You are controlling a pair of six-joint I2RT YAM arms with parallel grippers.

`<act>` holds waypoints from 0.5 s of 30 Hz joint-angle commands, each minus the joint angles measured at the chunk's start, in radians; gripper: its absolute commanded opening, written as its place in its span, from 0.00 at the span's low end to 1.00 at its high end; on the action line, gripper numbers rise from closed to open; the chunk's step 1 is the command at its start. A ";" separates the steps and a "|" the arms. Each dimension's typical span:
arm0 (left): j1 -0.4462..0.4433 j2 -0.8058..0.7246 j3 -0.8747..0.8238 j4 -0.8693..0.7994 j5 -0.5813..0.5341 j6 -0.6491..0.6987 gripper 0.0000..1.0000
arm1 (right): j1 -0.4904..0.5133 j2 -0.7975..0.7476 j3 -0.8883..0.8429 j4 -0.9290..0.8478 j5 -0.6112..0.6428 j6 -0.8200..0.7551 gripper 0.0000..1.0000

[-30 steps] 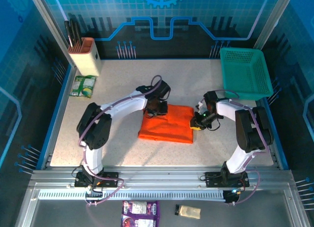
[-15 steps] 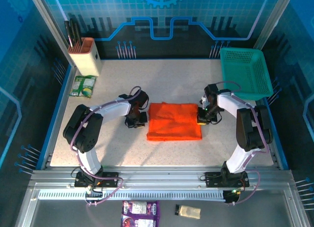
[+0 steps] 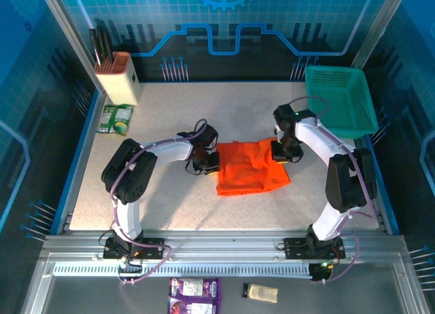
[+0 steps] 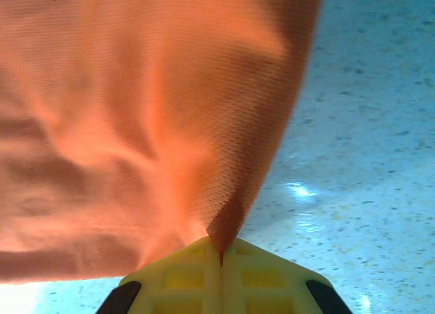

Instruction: Fold the inside-out t-shirt

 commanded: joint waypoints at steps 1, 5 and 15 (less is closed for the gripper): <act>-0.010 0.025 0.003 0.050 0.069 -0.023 0.04 | 0.069 -0.017 0.044 -0.033 -0.076 0.067 0.00; -0.010 0.030 -0.016 0.068 0.074 -0.028 0.03 | 0.150 -0.010 0.064 0.025 -0.179 0.143 0.00; -0.008 0.012 -0.087 0.136 0.094 -0.075 0.03 | 0.293 0.052 0.013 0.349 -0.364 0.383 0.00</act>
